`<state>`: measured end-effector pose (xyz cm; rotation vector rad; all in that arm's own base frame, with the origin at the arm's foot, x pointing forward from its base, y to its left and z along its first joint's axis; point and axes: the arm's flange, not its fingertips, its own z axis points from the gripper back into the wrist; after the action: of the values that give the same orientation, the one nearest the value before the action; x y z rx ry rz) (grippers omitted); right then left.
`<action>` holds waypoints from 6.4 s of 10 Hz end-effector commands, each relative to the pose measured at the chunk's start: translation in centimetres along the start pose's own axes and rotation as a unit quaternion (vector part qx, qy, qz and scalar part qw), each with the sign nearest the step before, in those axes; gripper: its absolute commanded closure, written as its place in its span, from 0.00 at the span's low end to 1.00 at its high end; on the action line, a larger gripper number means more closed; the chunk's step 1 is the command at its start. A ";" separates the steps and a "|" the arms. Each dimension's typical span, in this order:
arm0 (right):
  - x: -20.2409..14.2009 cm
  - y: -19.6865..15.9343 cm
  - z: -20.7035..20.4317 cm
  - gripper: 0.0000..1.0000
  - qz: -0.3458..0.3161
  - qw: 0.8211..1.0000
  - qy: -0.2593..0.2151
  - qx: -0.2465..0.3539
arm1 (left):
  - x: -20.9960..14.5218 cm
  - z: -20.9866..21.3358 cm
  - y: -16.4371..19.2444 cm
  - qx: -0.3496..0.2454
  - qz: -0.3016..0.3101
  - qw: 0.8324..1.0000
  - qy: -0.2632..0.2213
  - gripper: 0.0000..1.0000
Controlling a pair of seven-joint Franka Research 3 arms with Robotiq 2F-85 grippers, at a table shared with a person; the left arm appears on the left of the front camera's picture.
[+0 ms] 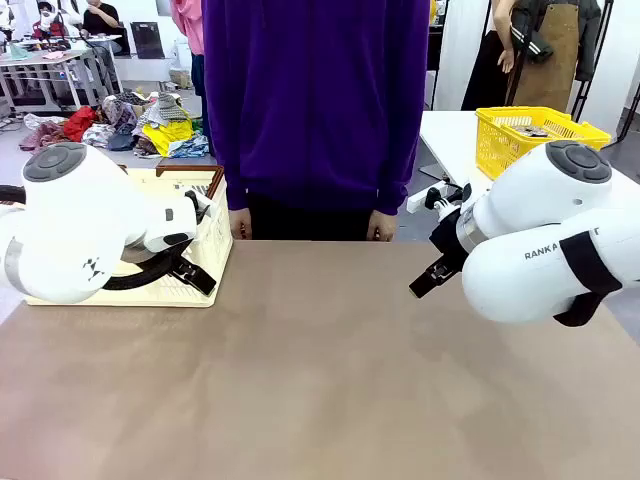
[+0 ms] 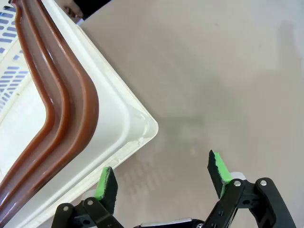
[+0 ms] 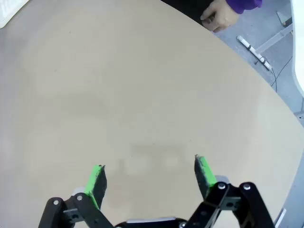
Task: Place the drinks into the Shopping basket.
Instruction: Pick up one drink and place it into the Shopping basket.
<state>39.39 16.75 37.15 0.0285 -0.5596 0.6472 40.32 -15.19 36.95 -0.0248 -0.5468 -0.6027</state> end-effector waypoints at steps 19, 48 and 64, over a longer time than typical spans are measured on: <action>0.0 0.0 0.0 0.00 0.000 1.000 0.000 0.000 | 0.0 0.0 0.0 0.000 0.000 1.000 0.000 0.00; -27.6 -24.7 23.9 0.00 -0.591 0.673 -0.229 0.381 | -29.2 19.0 26.3 -0.359 0.532 0.709 -0.293 0.00; -27.6 -24.7 23.9 0.00 -0.591 0.673 -0.229 0.381 | -29.2 19.0 26.3 -0.359 0.532 0.709 -0.293 0.00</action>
<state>23.84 -23.20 46.87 1.2807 -0.5613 -0.5076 25.50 25.27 42.17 -1.2384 -0.7622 0.4224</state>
